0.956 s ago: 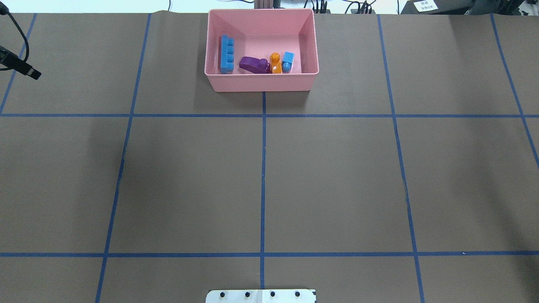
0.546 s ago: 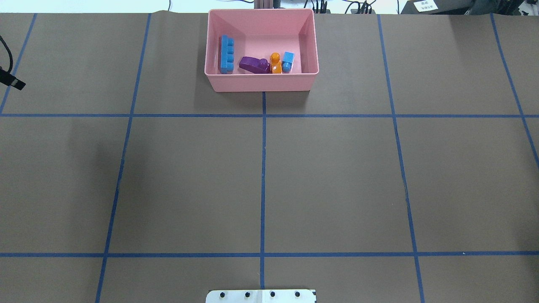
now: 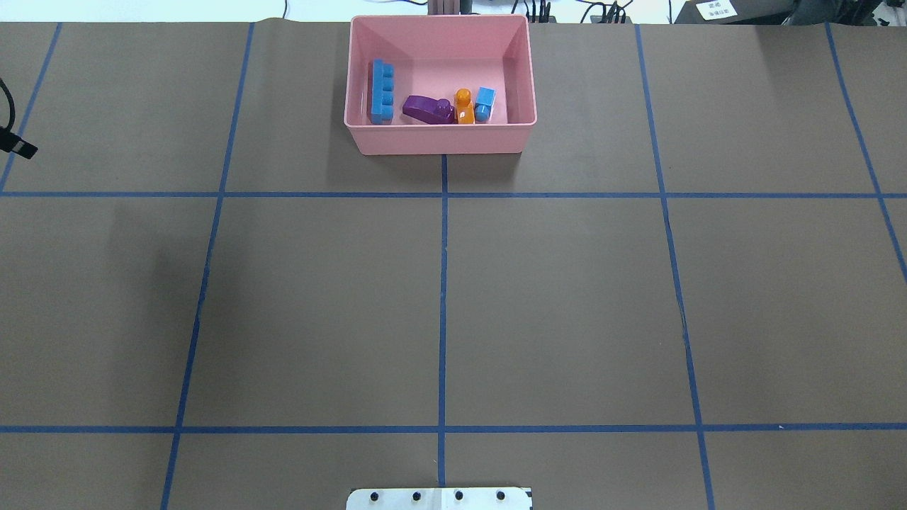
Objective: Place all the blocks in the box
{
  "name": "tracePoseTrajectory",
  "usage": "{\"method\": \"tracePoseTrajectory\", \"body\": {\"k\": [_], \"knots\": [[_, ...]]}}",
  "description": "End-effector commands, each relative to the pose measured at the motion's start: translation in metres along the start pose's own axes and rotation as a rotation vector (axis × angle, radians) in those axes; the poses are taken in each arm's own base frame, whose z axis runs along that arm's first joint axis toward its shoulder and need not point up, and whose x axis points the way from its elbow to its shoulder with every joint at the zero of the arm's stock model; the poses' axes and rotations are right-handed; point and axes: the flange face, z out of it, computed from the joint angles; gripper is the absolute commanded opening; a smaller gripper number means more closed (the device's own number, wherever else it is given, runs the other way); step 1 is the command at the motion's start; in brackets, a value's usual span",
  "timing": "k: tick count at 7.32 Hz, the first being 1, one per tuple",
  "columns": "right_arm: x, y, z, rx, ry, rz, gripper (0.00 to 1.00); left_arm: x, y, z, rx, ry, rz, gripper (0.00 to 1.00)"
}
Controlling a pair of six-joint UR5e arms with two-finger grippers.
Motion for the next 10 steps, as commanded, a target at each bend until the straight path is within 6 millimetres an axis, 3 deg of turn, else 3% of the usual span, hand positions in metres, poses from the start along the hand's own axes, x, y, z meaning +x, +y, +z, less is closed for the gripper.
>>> {"method": "tracePoseTrajectory", "body": {"k": [1,3,4,5,7,8,9,10], "knots": [[0.02,0.042,0.021,-0.011,0.014,-0.013,1.0,0.007,0.001,-0.006,0.011,0.0,0.006,1.0],[0.034,0.055,0.034,-0.042,0.042,-0.043,1.0,0.014,-0.001,-0.011,0.022,0.0,0.018,1.0],[0.034,0.05,0.034,-0.035,0.041,-0.028,0.79,0.017,-0.002,-0.015,0.029,-0.001,0.024,1.0],[0.034,0.042,0.034,-0.025,0.043,-0.022,0.01,0.018,-0.003,-0.016,0.03,-0.001,0.023,1.0],[0.034,0.042,0.034,-0.025,0.04,-0.022,0.0,0.024,-0.004,-0.018,0.036,0.029,0.028,1.0],[0.031,0.032,0.031,-0.01,0.033,-0.031,0.0,0.031,-0.009,-0.025,0.05,0.03,-0.012,1.0],[0.026,-0.001,0.026,0.033,0.022,-0.054,0.0,0.041,-0.014,-0.034,0.067,0.033,-0.036,1.0],[0.024,-0.045,0.023,0.069,0.019,-0.08,0.0,0.038,0.0,-0.029,0.054,0.036,-0.049,1.0]]}}
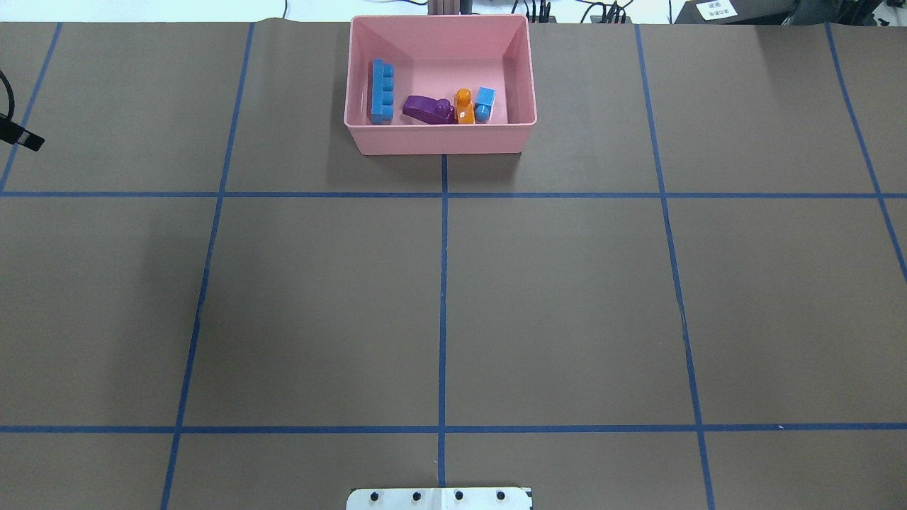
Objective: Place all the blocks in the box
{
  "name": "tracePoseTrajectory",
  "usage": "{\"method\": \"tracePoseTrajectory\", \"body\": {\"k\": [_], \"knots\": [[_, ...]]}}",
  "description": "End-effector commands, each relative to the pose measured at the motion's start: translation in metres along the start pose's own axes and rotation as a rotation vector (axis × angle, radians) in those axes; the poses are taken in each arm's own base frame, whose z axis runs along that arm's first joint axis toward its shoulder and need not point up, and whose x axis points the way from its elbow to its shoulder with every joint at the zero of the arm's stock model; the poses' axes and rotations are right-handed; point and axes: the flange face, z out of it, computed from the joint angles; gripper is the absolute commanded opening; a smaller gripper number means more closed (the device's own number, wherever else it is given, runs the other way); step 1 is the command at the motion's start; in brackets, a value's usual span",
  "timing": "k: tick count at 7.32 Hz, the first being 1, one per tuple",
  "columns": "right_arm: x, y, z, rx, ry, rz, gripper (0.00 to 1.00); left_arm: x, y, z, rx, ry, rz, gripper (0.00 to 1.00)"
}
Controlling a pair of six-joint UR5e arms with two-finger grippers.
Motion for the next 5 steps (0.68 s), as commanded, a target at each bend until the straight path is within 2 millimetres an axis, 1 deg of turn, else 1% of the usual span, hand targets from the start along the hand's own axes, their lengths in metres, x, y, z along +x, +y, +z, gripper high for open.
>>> {"method": "tracePoseTrajectory", "body": {"k": [1,2,3,4,5], "knots": [[0.001,-0.106,-0.007,0.059,-0.022,-0.021,0.0,-0.001,0.016,0.0,-0.007,0.002,-0.033,1.0],[-0.005,-0.159,-0.02,0.071,-0.033,-0.02,0.0,-0.019,0.06,0.013,-0.052,-0.01,-0.092,1.0],[-0.022,-0.205,-0.044,0.072,-0.04,-0.017,0.0,-0.038,0.08,0.005,-0.051,-0.032,-0.137,1.0],[-0.047,-0.251,-0.078,0.068,-0.04,-0.012,0.0,-0.066,0.087,-0.026,-0.029,-0.077,-0.212,1.0],[-0.077,-0.303,-0.117,0.062,-0.042,0.011,0.0,-0.069,0.092,-0.029,-0.069,-0.079,-0.265,1.0]]}}
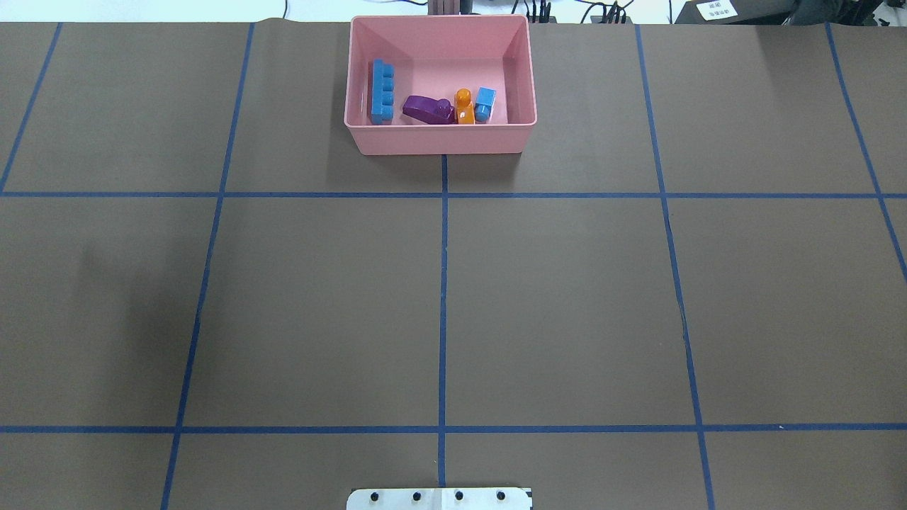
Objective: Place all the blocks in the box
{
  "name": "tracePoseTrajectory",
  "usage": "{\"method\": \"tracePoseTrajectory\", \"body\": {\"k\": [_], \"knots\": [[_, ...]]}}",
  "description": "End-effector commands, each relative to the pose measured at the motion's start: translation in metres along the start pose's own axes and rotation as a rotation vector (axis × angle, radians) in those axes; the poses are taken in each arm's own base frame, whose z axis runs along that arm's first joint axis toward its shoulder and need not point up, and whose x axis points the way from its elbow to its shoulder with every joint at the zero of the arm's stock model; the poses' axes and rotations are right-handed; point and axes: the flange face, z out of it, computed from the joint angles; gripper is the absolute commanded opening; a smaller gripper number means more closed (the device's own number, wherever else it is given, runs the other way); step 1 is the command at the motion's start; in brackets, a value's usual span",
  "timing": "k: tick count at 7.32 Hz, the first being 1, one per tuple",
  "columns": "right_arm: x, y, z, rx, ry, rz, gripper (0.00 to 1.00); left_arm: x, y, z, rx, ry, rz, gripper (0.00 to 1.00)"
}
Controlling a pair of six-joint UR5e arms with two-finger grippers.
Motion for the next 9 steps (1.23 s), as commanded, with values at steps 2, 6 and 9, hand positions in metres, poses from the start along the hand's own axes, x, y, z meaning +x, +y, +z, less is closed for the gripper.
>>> {"method": "tracePoseTrajectory", "body": {"k": [2,6,9], "knots": [[-0.084,-0.156,-0.083,0.054,-0.011,0.101,0.0,-0.053,0.037,-0.015,-0.119,-0.078,-0.089,1.0],[-0.25,-0.322,-0.081,0.1,-0.087,0.185,0.0,-0.089,0.064,-0.055,-0.118,-0.098,-0.147,1.0],[-0.398,-0.462,-0.069,0.1,-0.12,0.244,0.0,-0.079,0.059,-0.063,-0.097,-0.098,-0.13,1.0]]}}
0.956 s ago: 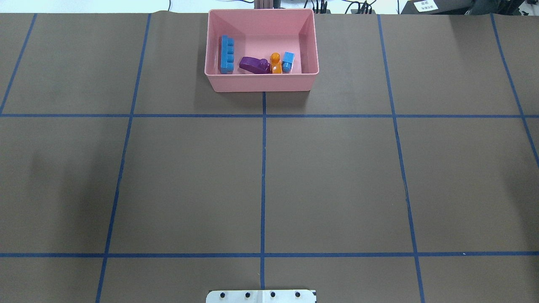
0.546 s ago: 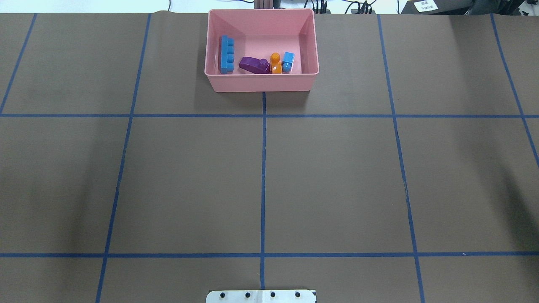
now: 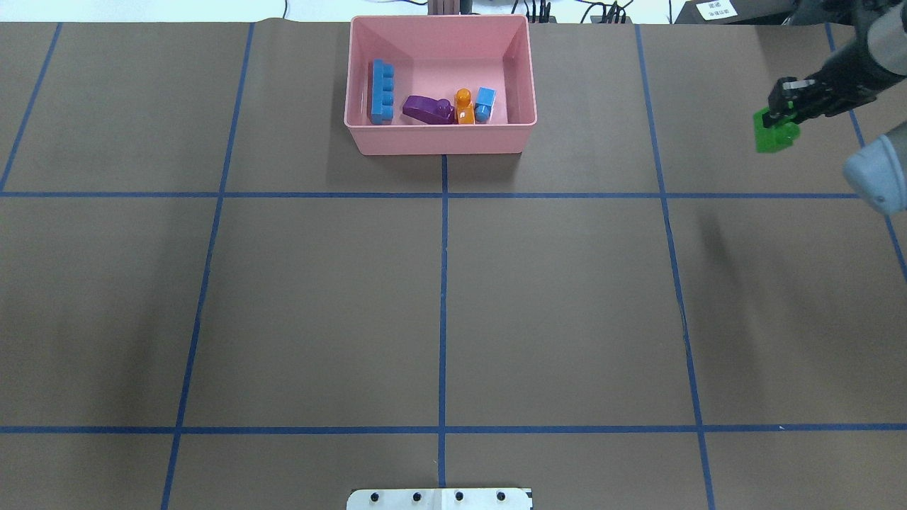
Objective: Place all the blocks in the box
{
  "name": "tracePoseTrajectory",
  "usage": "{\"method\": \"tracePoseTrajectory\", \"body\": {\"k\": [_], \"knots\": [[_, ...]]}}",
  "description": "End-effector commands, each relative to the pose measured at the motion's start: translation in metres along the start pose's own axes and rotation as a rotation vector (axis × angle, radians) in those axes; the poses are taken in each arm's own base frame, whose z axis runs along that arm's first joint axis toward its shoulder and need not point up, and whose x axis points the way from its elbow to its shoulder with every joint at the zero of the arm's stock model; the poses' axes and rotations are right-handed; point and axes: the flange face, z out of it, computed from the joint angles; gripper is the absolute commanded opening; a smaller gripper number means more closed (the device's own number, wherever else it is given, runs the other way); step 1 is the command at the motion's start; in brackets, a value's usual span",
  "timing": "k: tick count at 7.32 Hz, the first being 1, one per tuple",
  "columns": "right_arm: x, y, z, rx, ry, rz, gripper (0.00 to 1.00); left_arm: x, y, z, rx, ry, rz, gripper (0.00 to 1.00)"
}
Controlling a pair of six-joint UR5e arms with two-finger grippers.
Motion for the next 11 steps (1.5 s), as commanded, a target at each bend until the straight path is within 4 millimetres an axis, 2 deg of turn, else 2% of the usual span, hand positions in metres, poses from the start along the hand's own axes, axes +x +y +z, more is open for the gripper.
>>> {"method": "tracePoseTrajectory", "body": {"k": [1,2,3,4,5,6,7,8,9,11], "knots": [[-0.14,-0.076,0.022,0.001,-0.014,0.075,0.0,0.003,0.0,-0.003,0.01,0.002,0.008,1.0],[-0.2,-0.099,0.028,0.005,-0.006,0.122,0.0,0.007,-0.001,-0.007,0.018,0.001,0.016,1.0],[-0.241,-0.114,0.03,0.019,0.007,0.149,0.0,0.007,-0.002,-0.007,0.019,0.001,0.015,1.0],[-0.274,-0.118,0.045,0.023,0.031,0.136,0.0,0.007,-0.001,-0.007,0.019,0.001,0.015,1.0],[-0.326,-0.129,0.054,0.015,0.052,0.134,0.0,0.007,-0.001,-0.007,0.019,0.001,0.014,1.0],[-0.36,-0.135,0.071,0.041,0.052,0.123,0.0,0.008,-0.002,-0.007,0.019,0.001,0.016,1.0],[-0.36,-0.13,0.1,0.065,0.025,0.134,0.0,0.007,-0.002,-0.007,0.019,0.001,0.014,1.0],[-0.356,-0.13,0.107,0.074,0.034,0.138,0.0,0.007,-0.002,-0.007,0.019,0.001,0.012,1.0],[-0.355,-0.129,0.111,0.084,0.049,0.133,0.99,0.007,-0.002,-0.007,0.019,0.002,0.012,1.0],[-0.354,-0.128,0.114,0.091,0.058,0.131,1.0,0.007,-0.002,-0.007,0.019,0.001,0.014,1.0]]}}
